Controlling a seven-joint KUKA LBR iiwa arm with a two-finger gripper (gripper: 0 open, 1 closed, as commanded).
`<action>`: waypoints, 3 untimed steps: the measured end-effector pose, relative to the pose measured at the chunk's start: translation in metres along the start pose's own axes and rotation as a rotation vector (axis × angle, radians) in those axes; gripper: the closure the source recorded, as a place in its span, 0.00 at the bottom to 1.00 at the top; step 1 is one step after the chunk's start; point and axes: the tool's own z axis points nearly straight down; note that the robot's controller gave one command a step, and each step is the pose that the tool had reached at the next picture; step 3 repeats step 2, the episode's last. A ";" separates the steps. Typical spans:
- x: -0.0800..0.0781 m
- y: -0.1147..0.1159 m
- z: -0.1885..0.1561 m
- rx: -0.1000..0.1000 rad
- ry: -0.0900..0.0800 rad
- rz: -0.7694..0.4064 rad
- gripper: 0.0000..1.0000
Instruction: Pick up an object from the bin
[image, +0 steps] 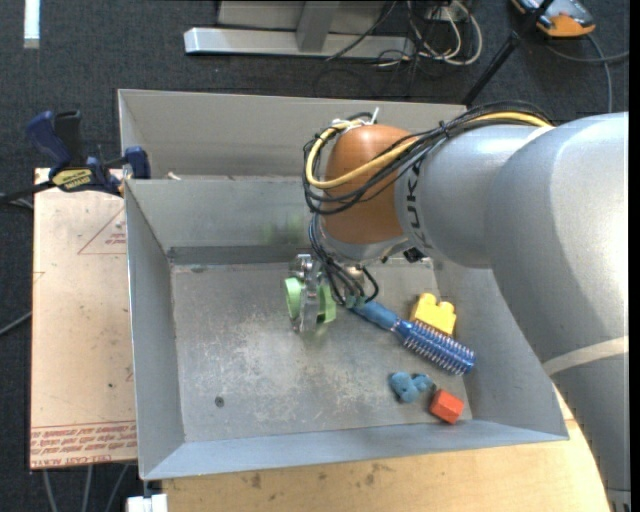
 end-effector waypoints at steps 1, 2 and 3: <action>-0.002 0.001 -0.050 0.000 -0.004 0.000 1.00; -0.003 0.001 -0.066 0.001 0.000 0.001 1.00; -0.003 0.001 -0.066 0.001 0.000 0.001 1.00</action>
Offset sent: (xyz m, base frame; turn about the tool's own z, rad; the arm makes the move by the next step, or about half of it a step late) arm -0.0002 -0.0001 0.0469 0.0000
